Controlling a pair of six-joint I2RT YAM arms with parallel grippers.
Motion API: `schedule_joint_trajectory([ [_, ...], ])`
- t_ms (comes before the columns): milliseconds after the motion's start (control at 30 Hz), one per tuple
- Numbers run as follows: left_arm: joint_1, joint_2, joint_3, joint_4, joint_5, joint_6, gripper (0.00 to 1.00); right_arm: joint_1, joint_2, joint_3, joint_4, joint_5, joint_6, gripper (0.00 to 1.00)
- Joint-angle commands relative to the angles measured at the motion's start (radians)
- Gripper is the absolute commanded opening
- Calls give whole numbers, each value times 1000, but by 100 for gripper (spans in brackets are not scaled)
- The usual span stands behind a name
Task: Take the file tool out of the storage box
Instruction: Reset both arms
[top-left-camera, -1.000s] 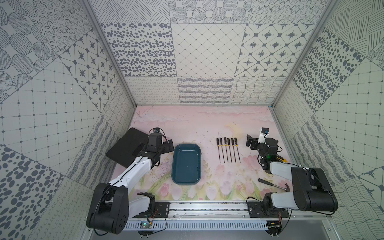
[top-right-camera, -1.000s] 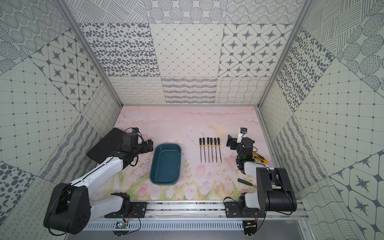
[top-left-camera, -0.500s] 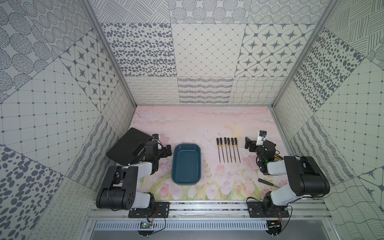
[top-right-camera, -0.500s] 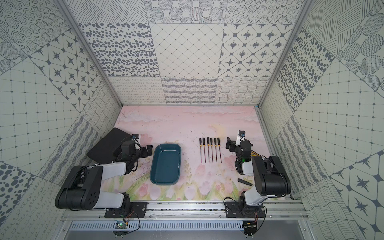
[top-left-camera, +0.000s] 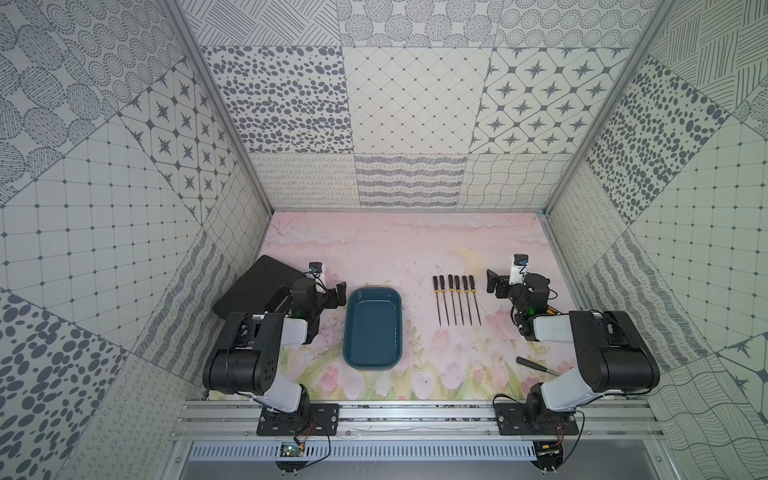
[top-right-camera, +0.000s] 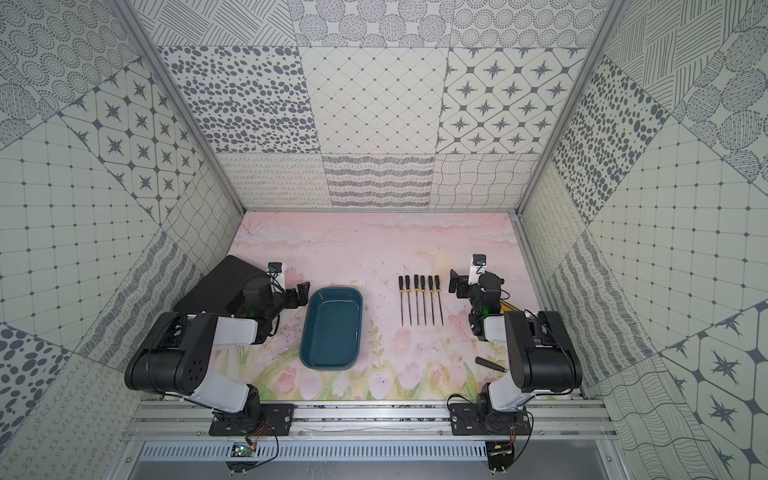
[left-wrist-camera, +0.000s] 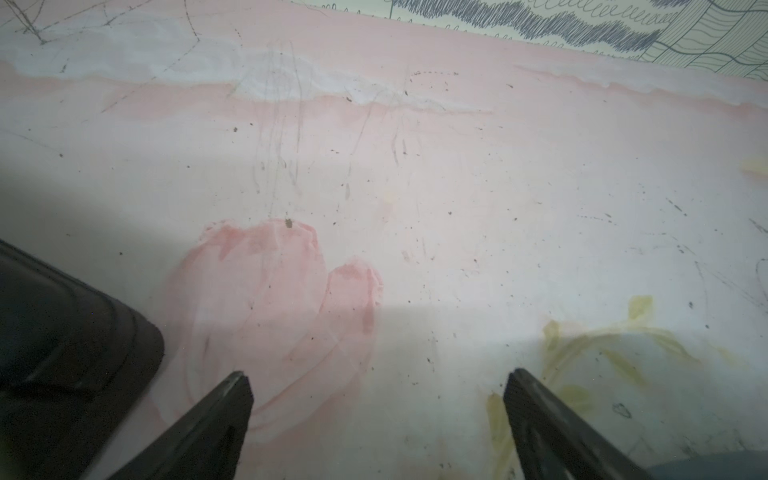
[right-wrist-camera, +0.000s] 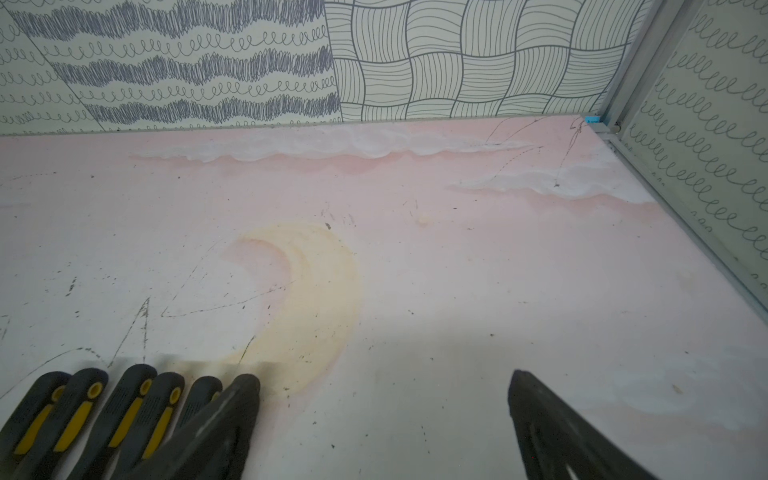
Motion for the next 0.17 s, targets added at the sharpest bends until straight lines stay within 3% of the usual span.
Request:
schedule_joint_trajectory([
  [0,-1,3,9,74,21,31,99,6,3,16,18,-5,-12,98],
  [133,-1,2,9,78,20,30,99,6,3,15,19,-6,-12,98],
])
